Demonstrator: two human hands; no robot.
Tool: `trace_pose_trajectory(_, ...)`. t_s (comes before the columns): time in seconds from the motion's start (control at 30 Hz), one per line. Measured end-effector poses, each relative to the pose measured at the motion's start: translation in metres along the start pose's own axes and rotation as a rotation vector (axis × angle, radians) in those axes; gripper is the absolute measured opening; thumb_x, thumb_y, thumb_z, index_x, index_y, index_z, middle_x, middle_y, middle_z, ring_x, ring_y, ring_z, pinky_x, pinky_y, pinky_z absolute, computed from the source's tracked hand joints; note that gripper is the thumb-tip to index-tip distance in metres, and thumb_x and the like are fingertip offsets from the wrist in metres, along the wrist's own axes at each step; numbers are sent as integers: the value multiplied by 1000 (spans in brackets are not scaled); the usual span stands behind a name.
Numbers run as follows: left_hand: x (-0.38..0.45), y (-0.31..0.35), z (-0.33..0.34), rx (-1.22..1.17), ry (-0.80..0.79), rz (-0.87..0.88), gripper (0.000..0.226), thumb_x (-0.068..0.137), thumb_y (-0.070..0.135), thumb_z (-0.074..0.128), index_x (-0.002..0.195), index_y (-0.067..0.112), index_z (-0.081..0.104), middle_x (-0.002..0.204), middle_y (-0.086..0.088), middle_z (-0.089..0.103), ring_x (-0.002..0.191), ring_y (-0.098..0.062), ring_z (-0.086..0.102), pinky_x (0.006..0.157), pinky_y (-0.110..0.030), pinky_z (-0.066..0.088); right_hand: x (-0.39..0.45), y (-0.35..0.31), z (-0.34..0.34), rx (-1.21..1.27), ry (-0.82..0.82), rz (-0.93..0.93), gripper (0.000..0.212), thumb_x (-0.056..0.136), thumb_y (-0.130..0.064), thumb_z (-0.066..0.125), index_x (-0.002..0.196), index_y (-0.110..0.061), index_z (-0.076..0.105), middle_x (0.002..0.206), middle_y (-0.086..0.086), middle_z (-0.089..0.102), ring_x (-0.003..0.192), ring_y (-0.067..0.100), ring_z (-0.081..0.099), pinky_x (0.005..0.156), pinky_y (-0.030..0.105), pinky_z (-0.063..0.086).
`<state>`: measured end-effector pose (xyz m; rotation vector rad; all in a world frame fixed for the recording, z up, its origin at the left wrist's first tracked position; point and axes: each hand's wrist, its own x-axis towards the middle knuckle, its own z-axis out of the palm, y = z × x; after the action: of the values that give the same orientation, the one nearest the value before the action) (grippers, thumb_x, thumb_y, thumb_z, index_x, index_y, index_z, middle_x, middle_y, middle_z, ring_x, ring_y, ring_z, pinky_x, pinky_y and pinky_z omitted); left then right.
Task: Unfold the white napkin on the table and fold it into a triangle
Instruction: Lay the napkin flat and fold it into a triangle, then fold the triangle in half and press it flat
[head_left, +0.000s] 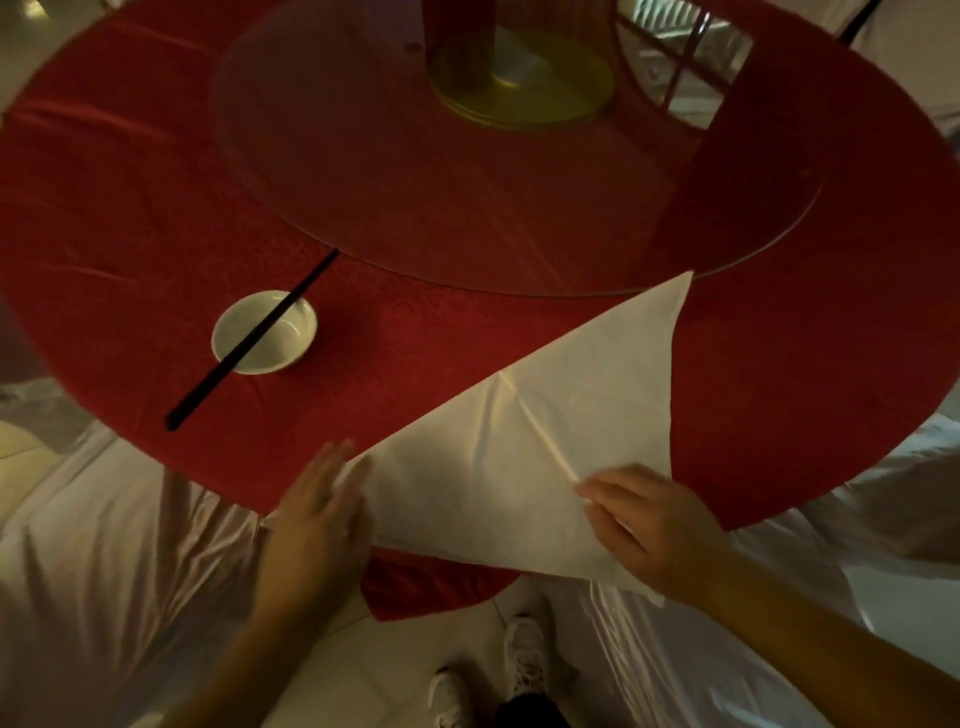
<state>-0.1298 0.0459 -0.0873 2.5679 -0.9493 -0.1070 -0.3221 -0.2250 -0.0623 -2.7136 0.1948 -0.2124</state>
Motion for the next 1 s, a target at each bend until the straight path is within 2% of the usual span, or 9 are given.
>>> trace_pose_trajectory(0.1, 23, 61, 38, -19, -52, -25, 52, 98, 38, 19, 145, 18, 12, 154, -5, 4, 145, -26, 1, 116, -45, 6, 65, -13, 22, 29, -30, -40, 40, 98, -28, 43, 130, -8, 56, 133, 8, 58, 124, 18, 51, 106, 25, 34)
trace_pose_trajectory(0.17, 37, 84, 63, 60, -109, -54, 56, 95, 47, 3, 143, 20, -6, 155, -7, -11, 142, -24, -19, 117, -44, -7, 98, -12, 41, -20, -103, -81, 44, 99, -29, 38, 138, -8, 46, 145, 9, 46, 136, 20, 38, 112, 25, 20)
trace_pose_trajectory(0.23, 44, 92, 83, 164, -160, -67, 64, 93, 52, 2, 145, 18, -14, 155, -9, -20, 139, -26, -28, 115, -46, -13, 118, -5, 58, -67, -174, -108, 46, 101, -30, 33, 142, -10, 38, 151, 8, 36, 142, 18, 25, 114, 25, 5)
trace_pose_trajectory(0.3, 46, 93, 92, 216, -171, -82, 69, 94, 54, 5, 148, 14, -9, 156, -9, -17, 141, -27, -24, 115, -49, -12, 126, 4, 69, -114, -215, -136, 48, 102, -33, 28, 144, -11, 36, 153, 7, 33, 144, 18, 20, 116, 30, 2)
trace_pose_trajectory(0.47, 49, 93, 88, 156, -151, -132, 63, 97, 50, 18, 145, 11, 27, 154, -10, 22, 143, -29, 13, 113, -49, 8, 131, 25, 75, -285, -257, -120, 63, 99, -51, 9, 147, -15, 29, 155, 3, 29, 145, 18, 15, 117, 43, 8)
trace_pose_trajectory(0.5, 49, 91, 87, 152, -164, -156, 63, 97, 51, 15, 145, 12, 25, 154, -9, 21, 143, -28, 12, 113, -47, 7, 133, 33, 72, -299, -256, -92, 65, 98, -53, 8, 148, -16, 25, 156, 3, 26, 145, 18, 13, 117, 43, 7)
trace_pose_trajectory(0.67, 40, 64, 83, 194, -160, -281, 70, 88, 62, -10, 147, 25, -9, 157, 1, -13, 142, -16, -20, 114, -41, -14, 145, 89, 50, -401, -262, 17, 71, 95, -60, -2, 150, -16, 8, 159, 3, 12, 146, 18, 2, 117, 42, 2)
trace_pose_trajectory(0.83, 33, 42, 65, 223, -195, -339, 76, 85, 68, -7, 147, 23, -10, 156, -1, -14, 143, -19, -16, 115, -45, -12, 153, 165, 21, -427, -183, 227, 80, 90, -63, -6, 150, -11, 7, 160, 8, 8, 146, 18, 0, 117, 39, -3)
trace_pose_trajectory(1.0, 29, 18, 58, 247, -263, -430, 85, 73, 74, -17, 143, 26, -21, 153, 4, -24, 141, -15, -21, 115, -45, -12, 156, 216, 2, -448, -128, 398, 91, 85, -71, -6, 150, -9, 8, 160, 10, 8, 146, 20, 0, 116, 40, -3)
